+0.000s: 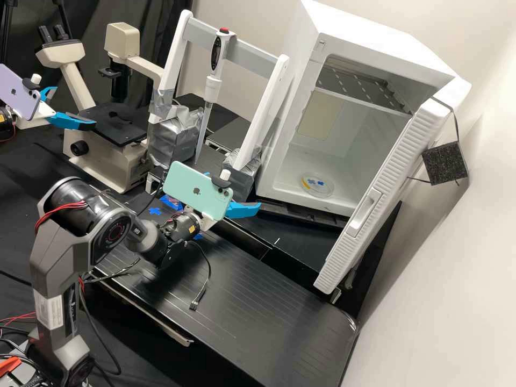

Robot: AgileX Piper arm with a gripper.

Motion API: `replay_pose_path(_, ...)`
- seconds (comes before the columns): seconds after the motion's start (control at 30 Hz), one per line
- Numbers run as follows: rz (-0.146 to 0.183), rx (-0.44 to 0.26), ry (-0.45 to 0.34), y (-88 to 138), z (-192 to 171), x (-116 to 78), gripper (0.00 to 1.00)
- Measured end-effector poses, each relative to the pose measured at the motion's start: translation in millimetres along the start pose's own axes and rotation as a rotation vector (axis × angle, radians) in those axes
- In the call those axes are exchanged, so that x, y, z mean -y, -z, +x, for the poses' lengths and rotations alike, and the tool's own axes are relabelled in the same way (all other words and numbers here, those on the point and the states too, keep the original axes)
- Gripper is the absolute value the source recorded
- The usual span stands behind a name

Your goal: Close the door

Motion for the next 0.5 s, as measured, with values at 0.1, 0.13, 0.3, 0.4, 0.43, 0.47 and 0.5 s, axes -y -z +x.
replay_pose_path(0.1, 0.000, 0.000, 0.000, 0, 0, 0.0, 1.00)
replay_pose_path(0.13, 0.000, 0.000, 0.000, 0, 0, 0.0, 1.00)
replay_pose_path(0.3, 0.000, -0.002, -0.002, 0, 0, -0.2, 1.00)
replay_pose_path(0.4, -0.003, -0.003, -0.013, -3, -6, -1.4, 1.00)
replay_pose_path(0.43, -0.003, 0.001, -0.016, -4, -9, -2.3, 1.00)
replay_pose_path(0.47, -0.004, 0.010, -0.029, -7, -15, -5.0, 1.00)
replay_pose_path(0.5, -0.008, 0.007, -0.041, -7, -21, -7.9, 1.00)
